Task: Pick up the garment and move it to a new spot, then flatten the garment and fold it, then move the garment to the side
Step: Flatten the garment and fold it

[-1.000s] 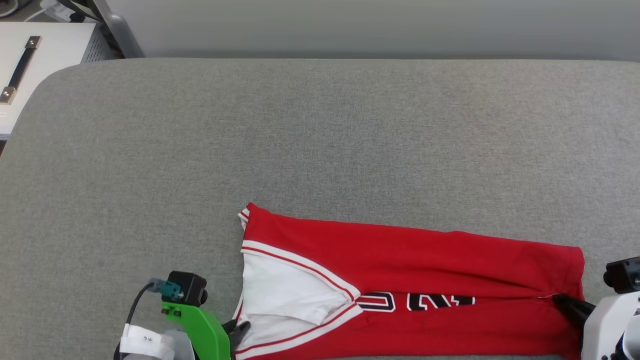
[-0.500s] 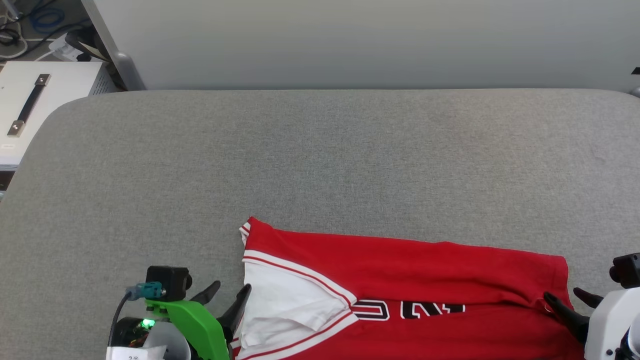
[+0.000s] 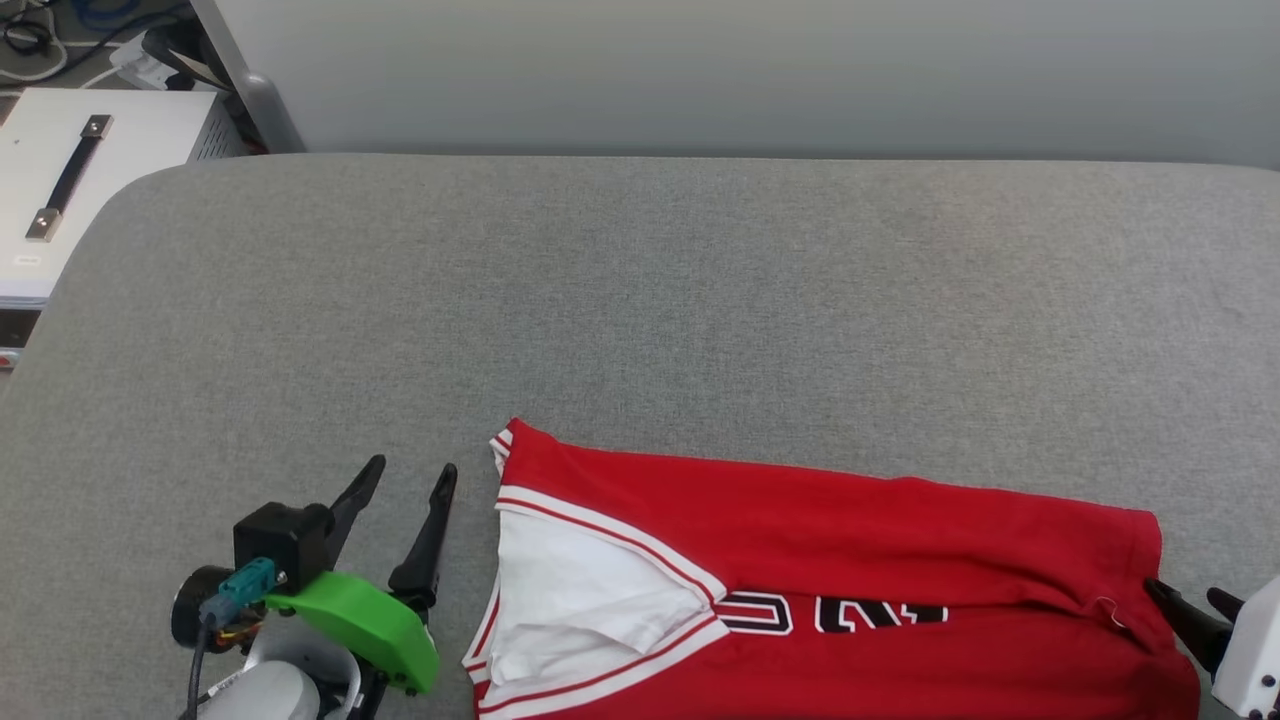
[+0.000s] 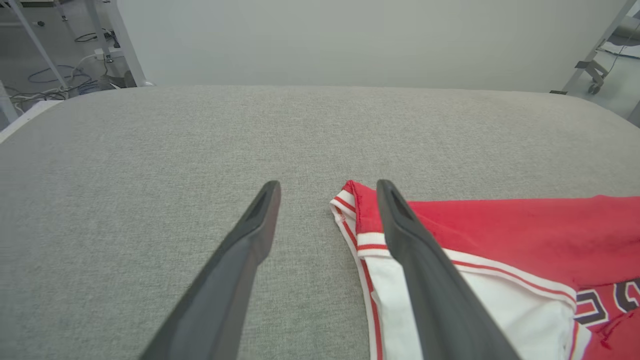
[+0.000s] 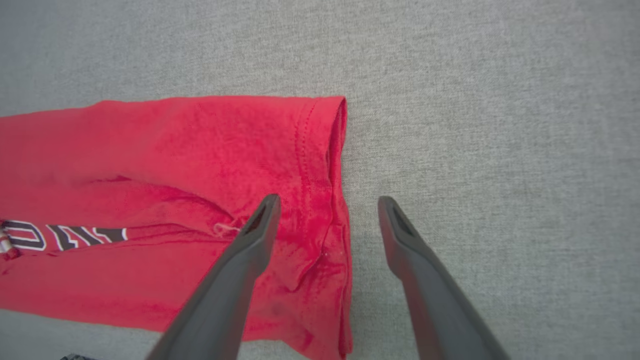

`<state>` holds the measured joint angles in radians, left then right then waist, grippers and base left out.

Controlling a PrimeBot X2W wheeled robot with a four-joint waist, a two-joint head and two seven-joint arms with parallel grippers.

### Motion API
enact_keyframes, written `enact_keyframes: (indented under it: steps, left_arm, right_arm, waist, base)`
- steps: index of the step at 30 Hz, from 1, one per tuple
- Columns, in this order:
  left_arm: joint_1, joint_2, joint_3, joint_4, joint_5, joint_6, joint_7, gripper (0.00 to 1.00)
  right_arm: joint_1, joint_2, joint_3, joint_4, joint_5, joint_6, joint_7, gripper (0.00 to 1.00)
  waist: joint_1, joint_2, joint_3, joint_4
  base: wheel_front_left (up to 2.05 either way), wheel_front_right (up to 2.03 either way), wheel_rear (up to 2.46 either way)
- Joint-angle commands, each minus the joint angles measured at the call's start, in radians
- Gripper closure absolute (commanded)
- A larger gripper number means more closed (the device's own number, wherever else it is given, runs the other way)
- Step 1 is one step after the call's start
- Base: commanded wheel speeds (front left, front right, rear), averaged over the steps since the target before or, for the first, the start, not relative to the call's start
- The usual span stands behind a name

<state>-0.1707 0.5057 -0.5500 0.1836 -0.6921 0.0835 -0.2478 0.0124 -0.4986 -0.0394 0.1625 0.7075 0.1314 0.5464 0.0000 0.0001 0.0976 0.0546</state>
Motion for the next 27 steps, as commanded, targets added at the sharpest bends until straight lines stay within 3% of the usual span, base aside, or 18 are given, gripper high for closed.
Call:
enact_keyframes:
  steps: [1,7,11,17,27]
  left_arm:
    - [-0.020,-0.012,0.016,-0.001,0.026,0.002,-0.011,0.00]
    - [0.022,-0.091,0.171,-0.072,0.180,-0.025,-0.014,0.00]
    - [0.058,-0.141,0.244,-0.068,0.241,-0.077,-0.014,0.00]
    - [0.067,-0.200,0.335,-0.049,0.300,-0.146,-0.014,0.00]
    - [0.067,-0.250,0.422,-0.026,0.363,-0.200,-0.014,0.00]
  right_arm:
    - [0.004,0.020,-0.020,0.001,-0.017,-0.001,0.018,0.00]
    - [-0.005,0.091,-0.097,0.014,-0.066,-0.001,0.092,0.00]
    - [-0.009,0.113,-0.113,0.031,-0.090,-0.001,0.117,0.00]
    - [-0.006,0.140,-0.109,0.075,-0.128,-0.001,0.134,0.00]
    - [0.000,0.197,-0.028,0.091,-0.042,-0.001,0.154,0.00]
  waist:
    - [0.0000,-0.0001,0.014,0.011]
    - [0.0000,-0.0001,0.041,0.028]
    - [0.0000,-0.0001,0.056,0.038]
    - [0.0000,-0.0001,0.076,0.051]
    - [0.0000,-0.0001,0.067,0.054]
  base:
    - [0.00,0.00,0.00]
    - [0.00,0.00,0.00]
    - [0.00,0.00,0.00]
    - [0.00,0.00,0.00]
    - [0.00,0.00,0.00]
